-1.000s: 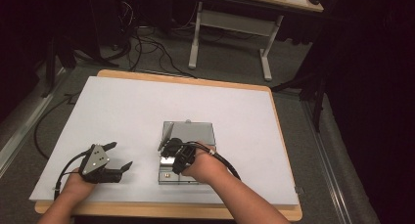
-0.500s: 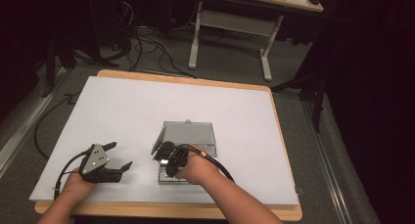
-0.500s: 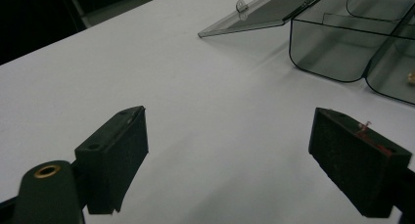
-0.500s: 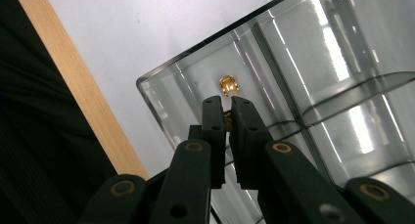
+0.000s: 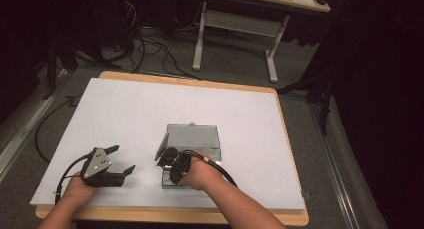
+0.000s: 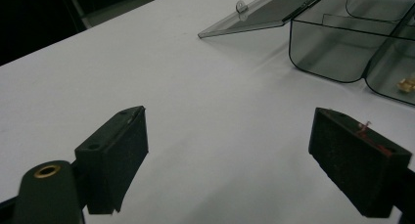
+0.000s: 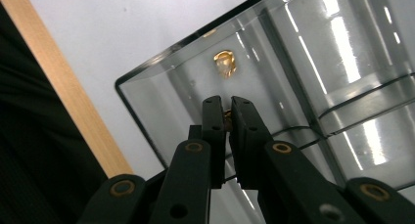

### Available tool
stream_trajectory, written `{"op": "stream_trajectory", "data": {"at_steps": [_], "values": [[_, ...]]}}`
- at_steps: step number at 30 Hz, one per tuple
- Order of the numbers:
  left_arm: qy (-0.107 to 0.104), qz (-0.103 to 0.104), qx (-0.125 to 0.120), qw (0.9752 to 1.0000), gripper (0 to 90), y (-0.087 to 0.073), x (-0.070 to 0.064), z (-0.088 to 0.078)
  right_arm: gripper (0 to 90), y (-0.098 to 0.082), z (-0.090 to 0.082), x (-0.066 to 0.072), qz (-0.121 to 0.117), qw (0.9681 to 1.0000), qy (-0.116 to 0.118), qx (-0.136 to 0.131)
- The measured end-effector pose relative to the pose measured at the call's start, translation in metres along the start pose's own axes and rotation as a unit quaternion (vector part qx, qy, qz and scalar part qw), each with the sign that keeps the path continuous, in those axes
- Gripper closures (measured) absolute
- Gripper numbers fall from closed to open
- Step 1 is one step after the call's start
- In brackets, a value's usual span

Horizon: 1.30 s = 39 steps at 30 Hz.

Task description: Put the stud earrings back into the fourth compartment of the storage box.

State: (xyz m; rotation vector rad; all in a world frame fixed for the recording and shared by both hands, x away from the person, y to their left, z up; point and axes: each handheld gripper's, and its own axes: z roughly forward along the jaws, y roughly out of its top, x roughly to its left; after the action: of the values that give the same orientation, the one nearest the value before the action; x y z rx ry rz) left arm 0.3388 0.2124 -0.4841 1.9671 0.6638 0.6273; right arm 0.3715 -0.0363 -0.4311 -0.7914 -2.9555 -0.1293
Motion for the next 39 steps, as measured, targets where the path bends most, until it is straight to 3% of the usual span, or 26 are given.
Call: {"op": "stream_trajectory", "data": {"at_steps": [14, 23, 31, 39], "values": [[0.0, 0.0, -0.001, 1.0, 15.1, 0.0, 0.0, 0.0, 81.6, 0.003, 0.005, -0.001, 0.003, 1.0, -0.006, -0.007], [0.0, 0.001, 0.0, 1.0, 15.1, 0.0, 0.0, 0.0, 77.5, -0.003, -0.015, -0.003, 0.011, 0.9996, -0.011, -0.024], [0.001, 0.0, 0.0, 1.0, 15.1, 0.0, 0.0, 0.0, 73.6, -0.025, -0.042, -0.016, 0.036, 0.9983, -0.024, -0.039], [0.001, -0.001, 0.0, 1.0, 15.1, 0.0, 0.0, 0.0, 68.1, -0.05, -0.052, -0.033, 0.065, 0.9965, -0.034, -0.041]]}}
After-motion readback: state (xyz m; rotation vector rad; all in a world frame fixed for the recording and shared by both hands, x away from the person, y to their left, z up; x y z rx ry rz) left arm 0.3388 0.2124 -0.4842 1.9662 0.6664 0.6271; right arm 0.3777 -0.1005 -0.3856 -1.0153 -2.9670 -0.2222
